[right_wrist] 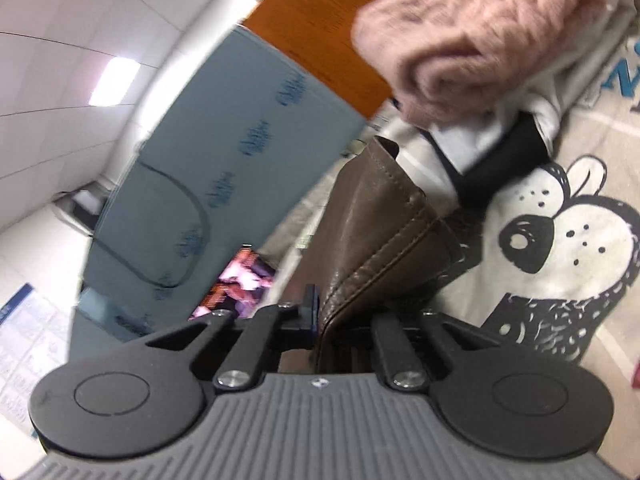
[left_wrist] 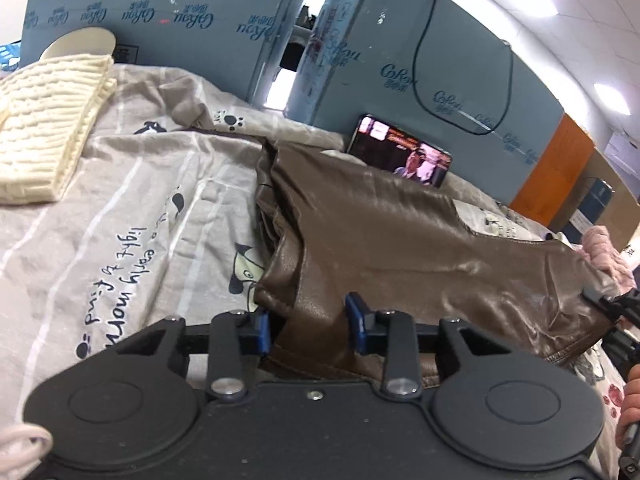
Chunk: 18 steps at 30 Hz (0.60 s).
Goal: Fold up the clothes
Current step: 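Grasp the jacket sleeve with the right gripper while the left gripper holds the folded edge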
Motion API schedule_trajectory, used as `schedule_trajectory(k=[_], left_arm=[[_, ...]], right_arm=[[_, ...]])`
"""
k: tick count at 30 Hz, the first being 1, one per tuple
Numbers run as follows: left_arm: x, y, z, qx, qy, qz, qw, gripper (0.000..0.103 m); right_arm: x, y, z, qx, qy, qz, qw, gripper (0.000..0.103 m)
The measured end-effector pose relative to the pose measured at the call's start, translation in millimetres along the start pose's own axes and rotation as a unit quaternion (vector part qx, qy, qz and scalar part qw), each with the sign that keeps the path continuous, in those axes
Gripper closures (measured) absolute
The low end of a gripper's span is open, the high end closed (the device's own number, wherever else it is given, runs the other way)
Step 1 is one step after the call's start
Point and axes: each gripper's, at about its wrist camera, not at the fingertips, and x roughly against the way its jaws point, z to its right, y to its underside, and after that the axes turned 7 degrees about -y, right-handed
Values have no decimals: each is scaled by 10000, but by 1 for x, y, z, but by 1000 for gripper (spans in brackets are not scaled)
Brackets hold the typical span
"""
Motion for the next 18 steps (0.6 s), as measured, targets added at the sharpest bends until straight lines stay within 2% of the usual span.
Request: schedule_trajectory(k=[4, 8, 11, 13, 15, 17, 18], left_arm=[[27, 7, 7, -162, 295, 29, 9994, 66], [43, 27, 16, -483, 547, -22, 9973, 66], [44, 41, 25, -876, 604, -30, 9943, 63], [41, 43, 27, -973, 592, 10, 9935, 63], [40, 39, 24, -911, 545, 63, 9943, 57], [40, 34, 22, -962, 304, 307, 9944, 48], [40, 32, 21, -997, 169, 443, 9939, 44]], right_arm=[[40, 1, -10, -150, -247, 122, 9995, 98], [87, 3, -9, -23, -97, 425, 9990, 98], [97, 1, 10, -68, 152, 434, 9989, 98], [103, -1, 23, -109, 318, 424, 9985, 96], [104, 0, 33, -188, 222, 440, 9986, 92], [104, 1, 42, -273, 81, 460, 9985, 75], [104, 1, 45, -330, 59, 534, 9980, 48]])
